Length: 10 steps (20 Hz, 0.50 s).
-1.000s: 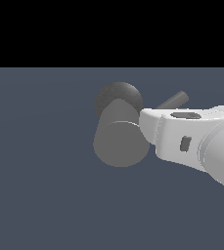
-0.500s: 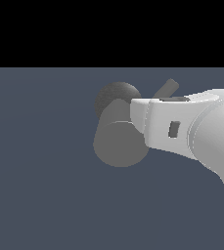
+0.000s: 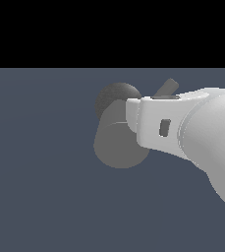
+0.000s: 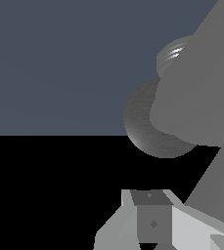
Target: Turn on the faucet by rotating a designated handle.
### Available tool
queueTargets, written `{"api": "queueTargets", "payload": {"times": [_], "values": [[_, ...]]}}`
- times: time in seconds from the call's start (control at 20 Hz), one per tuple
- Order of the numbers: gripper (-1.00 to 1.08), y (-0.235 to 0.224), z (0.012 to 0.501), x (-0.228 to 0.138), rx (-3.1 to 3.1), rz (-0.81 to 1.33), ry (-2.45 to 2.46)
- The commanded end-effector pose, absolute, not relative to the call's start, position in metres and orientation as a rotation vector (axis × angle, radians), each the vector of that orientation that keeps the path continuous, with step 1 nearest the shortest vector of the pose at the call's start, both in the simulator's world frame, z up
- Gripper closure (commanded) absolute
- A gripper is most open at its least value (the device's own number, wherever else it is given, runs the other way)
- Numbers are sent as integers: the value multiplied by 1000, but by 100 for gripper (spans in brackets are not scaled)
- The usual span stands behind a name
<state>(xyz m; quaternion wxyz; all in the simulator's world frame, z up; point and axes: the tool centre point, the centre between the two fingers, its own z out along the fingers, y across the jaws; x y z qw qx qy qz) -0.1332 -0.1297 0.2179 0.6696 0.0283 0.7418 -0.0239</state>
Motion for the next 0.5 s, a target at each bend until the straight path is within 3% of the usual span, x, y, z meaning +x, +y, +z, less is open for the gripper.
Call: {"api": "queueTargets", "payload": {"times": [0.0, 0.45], "values": [[108, -105, 248, -126, 30, -33, 1611], [108, -78, 273, -124, 20, -31, 1583]]}}
